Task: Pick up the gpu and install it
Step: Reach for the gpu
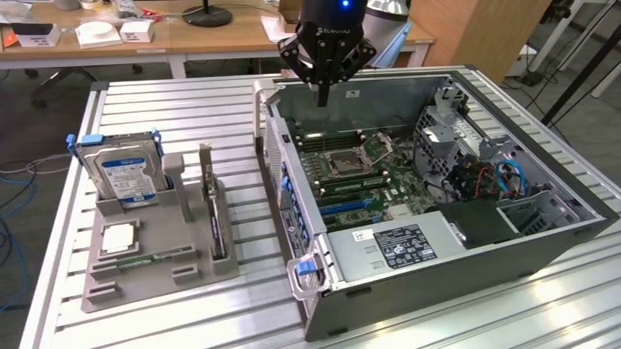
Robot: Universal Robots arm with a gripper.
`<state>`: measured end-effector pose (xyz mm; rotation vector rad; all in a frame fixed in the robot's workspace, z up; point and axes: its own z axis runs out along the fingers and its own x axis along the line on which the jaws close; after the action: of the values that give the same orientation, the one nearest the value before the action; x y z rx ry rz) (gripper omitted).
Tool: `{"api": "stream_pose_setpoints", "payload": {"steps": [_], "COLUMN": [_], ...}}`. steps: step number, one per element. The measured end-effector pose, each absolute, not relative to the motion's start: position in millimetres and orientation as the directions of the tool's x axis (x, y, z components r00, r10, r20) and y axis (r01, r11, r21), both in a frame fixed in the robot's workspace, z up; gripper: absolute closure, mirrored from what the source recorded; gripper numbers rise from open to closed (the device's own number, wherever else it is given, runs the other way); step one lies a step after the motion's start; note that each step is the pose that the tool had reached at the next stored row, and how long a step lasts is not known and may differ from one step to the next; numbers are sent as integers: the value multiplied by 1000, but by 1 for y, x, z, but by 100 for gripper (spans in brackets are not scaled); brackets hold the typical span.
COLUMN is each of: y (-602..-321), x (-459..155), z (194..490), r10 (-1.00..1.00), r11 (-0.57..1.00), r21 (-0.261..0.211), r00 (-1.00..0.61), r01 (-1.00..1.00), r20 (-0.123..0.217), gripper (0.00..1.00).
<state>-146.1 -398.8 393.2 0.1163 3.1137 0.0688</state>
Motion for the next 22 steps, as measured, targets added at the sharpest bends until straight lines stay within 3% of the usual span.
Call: {"api": "stream_pose_setpoints", "payload": {"steps": [22], "y": [-399], "x": [-158], "z": [393], "r10": [75], "r11": [996], "r21": [45], "r00": [-997], "r01": [74], "r20": [-23], "gripper": [89]}}
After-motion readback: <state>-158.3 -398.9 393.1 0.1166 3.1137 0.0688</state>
